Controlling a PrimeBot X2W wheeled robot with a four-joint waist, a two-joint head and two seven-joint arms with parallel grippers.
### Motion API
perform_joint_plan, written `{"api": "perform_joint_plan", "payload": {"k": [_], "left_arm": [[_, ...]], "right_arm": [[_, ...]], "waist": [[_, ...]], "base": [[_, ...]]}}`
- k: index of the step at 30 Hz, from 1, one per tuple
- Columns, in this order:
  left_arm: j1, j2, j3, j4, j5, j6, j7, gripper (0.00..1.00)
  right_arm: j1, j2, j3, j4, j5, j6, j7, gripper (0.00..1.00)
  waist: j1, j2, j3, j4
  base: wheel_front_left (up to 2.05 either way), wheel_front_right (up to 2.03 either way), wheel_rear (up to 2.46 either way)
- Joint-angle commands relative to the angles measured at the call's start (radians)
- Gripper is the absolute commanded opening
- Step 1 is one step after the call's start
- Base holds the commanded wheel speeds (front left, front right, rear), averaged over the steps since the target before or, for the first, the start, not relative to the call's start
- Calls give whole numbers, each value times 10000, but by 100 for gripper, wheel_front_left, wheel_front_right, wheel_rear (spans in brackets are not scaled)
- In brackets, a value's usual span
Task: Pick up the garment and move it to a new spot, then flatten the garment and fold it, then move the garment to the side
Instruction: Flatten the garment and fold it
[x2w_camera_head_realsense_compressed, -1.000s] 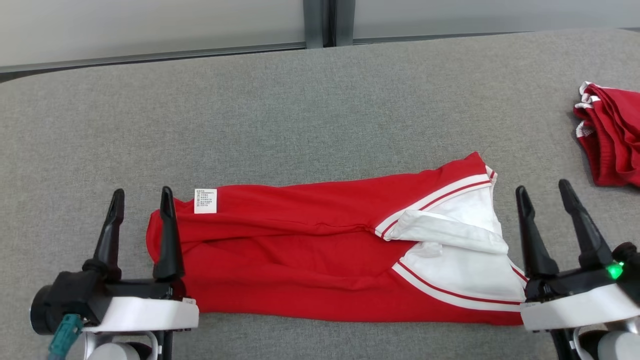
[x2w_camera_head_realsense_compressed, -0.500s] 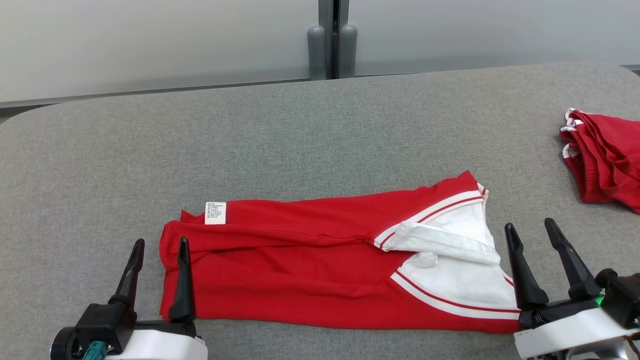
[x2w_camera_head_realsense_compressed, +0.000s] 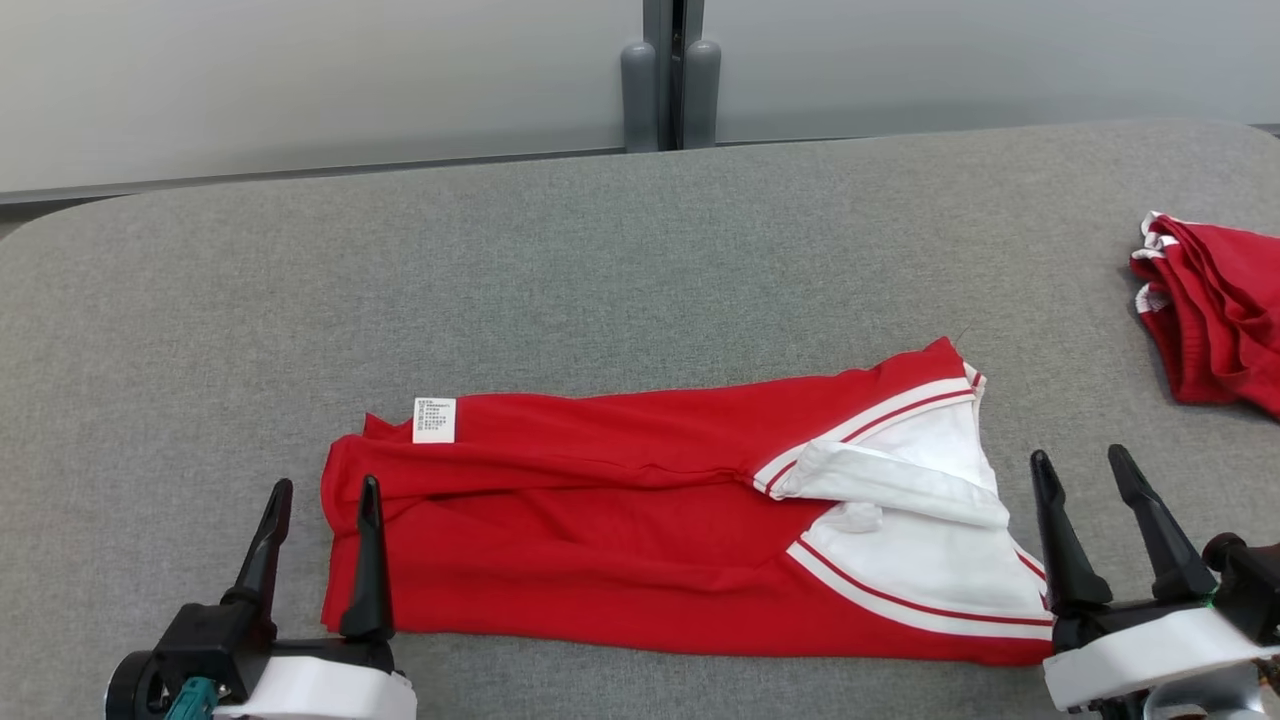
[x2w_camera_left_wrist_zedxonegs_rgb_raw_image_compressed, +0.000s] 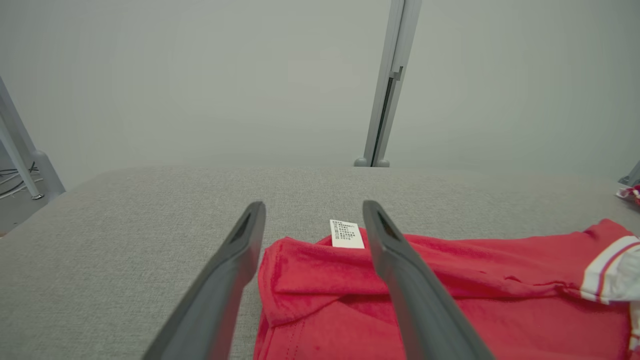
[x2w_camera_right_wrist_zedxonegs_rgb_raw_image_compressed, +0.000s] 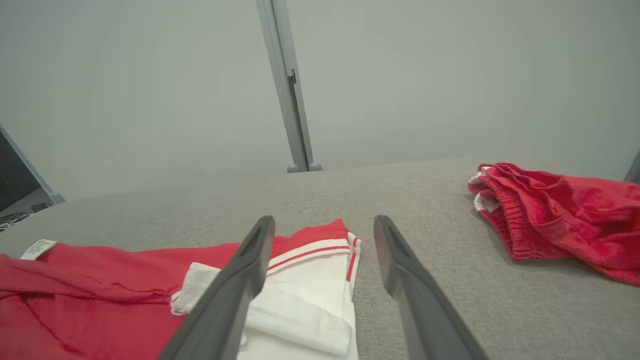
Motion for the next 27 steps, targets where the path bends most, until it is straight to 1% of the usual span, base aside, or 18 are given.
{"api": "perform_joint_plan", "payload": {"k": [1,4,5,9,11,14,17,18,19,20,21,25,27], "left_arm": [[-324,-64,1,14,69,-133,-42,100],[-634,-124,-96,107,144,-285,-42,100],[-634,-124,-96,107,144,-285,-42,100],[-1082,-238,-128,286,212,-501,-42,100],[-1216,-319,-70,365,259,-541,-42,100],[-1309,-413,41,430,325,-640,-42,100],[-1322,-476,159,486,402,-724,-42,100],[-1310,-487,214,498,431,-760,-42,100],[-1302,-509,258,507,460,-781,-42,100],[-1295,-538,294,505,484,-790,-42,100],[-1300,-558,331,503,505,-829,-41,100],[-1350,-605,505,469,614,-918,-42,100],[-1366,-634,578,458,664,-961,-42,100]], "right_arm": [[-307,-86,-47,549,131,0,18,100],[-674,-279,-26,1504,226,0,-86,100],[-674,-279,-26,1504,226,0,-86,100],[-1138,-408,188,2956,466,0,-134,100],[-1330,-421,329,3597,669,0,-213,100],[-1495,-328,716,4416,932,1,-92,100],[-1463,-210,1326,5042,1305,6,218,100],[-1426,-208,1542,5196,1441,27,368,87],[-1386,-204,1754,5299,1581,29,501,42],[-1368,-216,1937,5369,1701,29,539,3],[-1336,-252,2099,5424,1797,29,628,0],[-1388,-544,2406,5387,2121,9,538,0],[-1482,-730,2390,5279,2201,-14,264,0]], "waist": [[0,-1,197,94],[0,-1,472,332],[0,-1,472,332],[0,-1,756,617],[0,-1,857,731],[0,-1,935,816],[0,-1,967,843],[0,-1,978,836],[0,-1,986,825],[0,-1,996,813],[0,-1,1010,802],[0,-1,1088,706],[0,-1,1111,647]], "base": [[0,0,0],[0,0,0],[0,0,0],[0,0,0],[0,0,0],[0,0,0],[0,0,0],[0,0,0],[0,0,0],[0,0,0],[0,0,0],[0,0,0],[0,0,0]]}}
